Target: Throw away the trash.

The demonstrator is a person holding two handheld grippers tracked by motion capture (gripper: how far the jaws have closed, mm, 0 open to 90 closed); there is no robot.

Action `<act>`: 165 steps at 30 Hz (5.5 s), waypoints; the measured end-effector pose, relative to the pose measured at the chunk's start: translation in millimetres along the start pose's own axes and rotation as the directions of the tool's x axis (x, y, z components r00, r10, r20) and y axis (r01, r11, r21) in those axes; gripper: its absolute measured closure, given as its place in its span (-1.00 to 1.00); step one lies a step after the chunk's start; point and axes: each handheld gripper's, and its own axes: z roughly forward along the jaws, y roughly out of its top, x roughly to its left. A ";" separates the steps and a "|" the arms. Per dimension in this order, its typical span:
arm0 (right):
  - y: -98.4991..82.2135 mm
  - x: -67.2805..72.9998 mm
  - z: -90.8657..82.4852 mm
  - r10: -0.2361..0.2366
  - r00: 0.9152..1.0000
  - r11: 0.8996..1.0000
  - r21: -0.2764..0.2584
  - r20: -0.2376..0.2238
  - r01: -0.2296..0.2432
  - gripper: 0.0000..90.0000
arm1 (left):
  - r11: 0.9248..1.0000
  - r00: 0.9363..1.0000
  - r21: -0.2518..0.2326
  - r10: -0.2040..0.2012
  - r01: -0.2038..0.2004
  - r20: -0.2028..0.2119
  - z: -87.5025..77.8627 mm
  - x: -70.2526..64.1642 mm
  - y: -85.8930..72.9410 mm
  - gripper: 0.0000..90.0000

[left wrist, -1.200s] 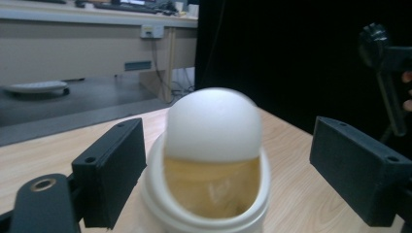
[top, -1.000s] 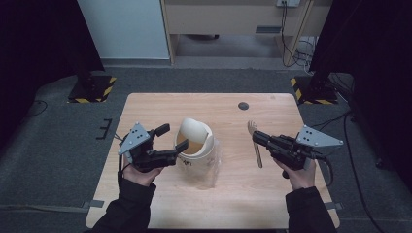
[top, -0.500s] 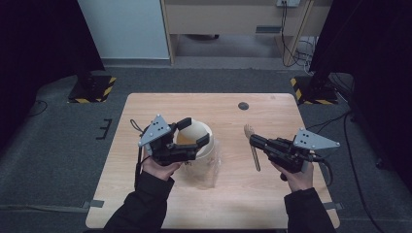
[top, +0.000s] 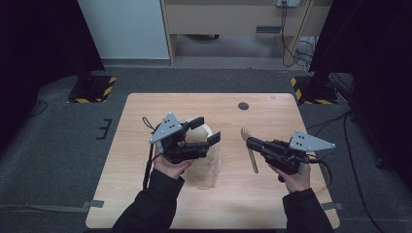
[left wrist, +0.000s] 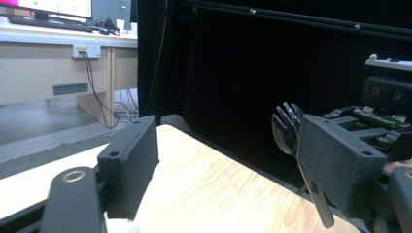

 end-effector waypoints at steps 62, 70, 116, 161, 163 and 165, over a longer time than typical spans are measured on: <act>-3.7 1.2 4.5 0.033 0.990 0.997 -0.066 -0.135 -0.042 0.85 | 0.976 0.922 0.036 -0.216 0.216 0.320 49.3 -16.8 -11.1 0.57; -6.2 -2.9 3.5 0.059 0.990 0.994 -0.079 -0.125 -0.070 0.70 | 0.971 0.909 0.040 -0.237 0.238 0.342 49.8 -17.0 -12.8 0.78; -88.7 -68.1 -31.8 0.125 0.898 0.969 0.142 0.423 -0.202 -0.68 | 0.994 0.997 -0.069 -0.083 0.082 -0.007 -77.7 50.4 -4.1 0.86; -127.0 -91.5 -45.0 0.112 0.830 0.892 0.313 0.546 -0.326 -0.88 | 0.892 0.878 0.338 -0.120 0.300 -0.463 -147.7 133.5 -145.1 -0.62; -129.0 -93.0 -45.1 0.104 0.828 0.883 0.332 0.552 -0.332 -0.89 | 0.864 0.870 0.394 -0.095 0.313 -0.483 -145.9 137.6 -152.8 -0.66; -131.7 -94.8 -46.0 0.097 0.824 0.872 0.352 0.558 -0.341 -0.89 | 0.830 0.870 0.469 -0.039 0.303 -0.492 -142.5 139.9 -159.4 -0.67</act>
